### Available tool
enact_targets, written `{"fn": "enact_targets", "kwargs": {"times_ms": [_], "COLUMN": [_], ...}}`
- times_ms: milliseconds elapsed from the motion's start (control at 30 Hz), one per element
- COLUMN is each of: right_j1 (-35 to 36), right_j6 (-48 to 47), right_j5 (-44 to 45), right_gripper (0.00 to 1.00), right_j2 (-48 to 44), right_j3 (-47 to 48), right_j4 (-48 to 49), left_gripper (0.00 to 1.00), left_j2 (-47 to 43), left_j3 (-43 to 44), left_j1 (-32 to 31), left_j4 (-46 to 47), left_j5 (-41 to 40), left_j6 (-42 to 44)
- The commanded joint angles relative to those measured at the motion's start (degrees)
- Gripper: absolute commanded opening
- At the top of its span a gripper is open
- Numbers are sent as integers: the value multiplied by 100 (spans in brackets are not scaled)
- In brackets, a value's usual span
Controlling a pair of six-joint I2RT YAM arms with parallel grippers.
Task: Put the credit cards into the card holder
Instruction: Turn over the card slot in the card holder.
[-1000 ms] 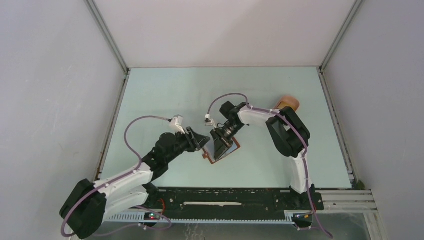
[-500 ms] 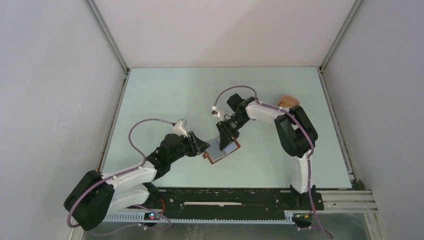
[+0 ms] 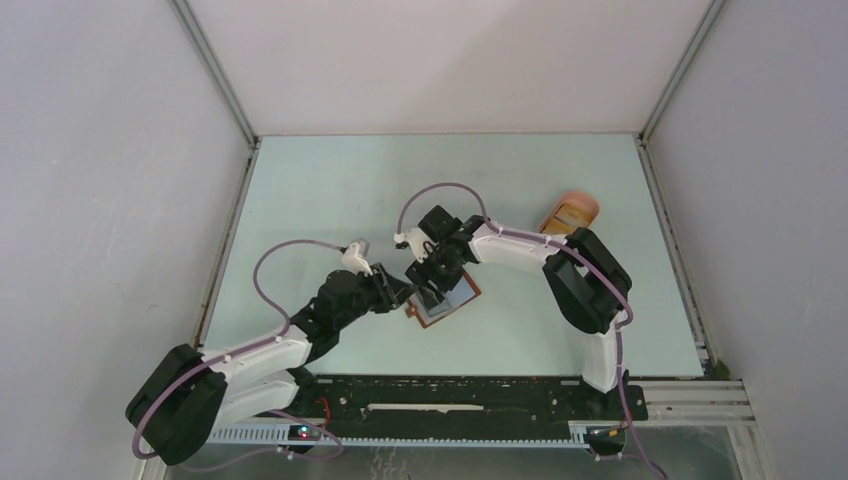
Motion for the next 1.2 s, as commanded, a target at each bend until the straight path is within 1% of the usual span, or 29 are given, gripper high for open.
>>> {"fn": "enact_targets", "kwargs": {"times_ms": [0, 200, 300, 333, 433, 533, 600, 733, 900, 1033, 1167], "right_j1": [252, 289, 296, 292, 221, 93, -33, -332, -771, -1061, -1232], "right_j6": [-11, -93, -120, -130, -118, -105, -96, -97, -115, -176, -243], "right_j5": [1123, 1340, 1402, 1413, 1320, 1053, 785, 119, -762, -1050, -879], "right_gripper": [70, 66, 62, 60, 49, 44, 39, 39, 42, 46, 52], "right_j2": [-109, 109, 137, 136, 39, -109, -214, -254, -208, -284, -426], "right_j3": [-32, -32, -32, -30, -27, -32, -39, -58, -58, -54, -52], "right_j4": [249, 209, 200, 198, 185, 151, 135, 50, -92, -191, -230], "left_gripper": [38, 38, 38, 38, 38, 39, 36, 32, 31, 30, 29], "left_j2": [-224, -401, -440, -440, -372, -181, -23, 419, 1156, 1869, 2375], "left_j3": [-170, -326, -350, -349, -320, -238, -161, 110, 572, 963, 1309], "left_j1": [9, 7, 8, 7, 8, 7, 5, 2, 19, 19, 19], "left_j4": [29, 17, -7, -7, 130, 340, 470, 593, 595, 739, 835], "left_j5": [-164, -186, -158, -134, 20, 210, 282, 388, 480, 796, 1013], "left_j6": [40, 20, 28, 36, 38, 10, -6, 62, 185, 244, 260]}}
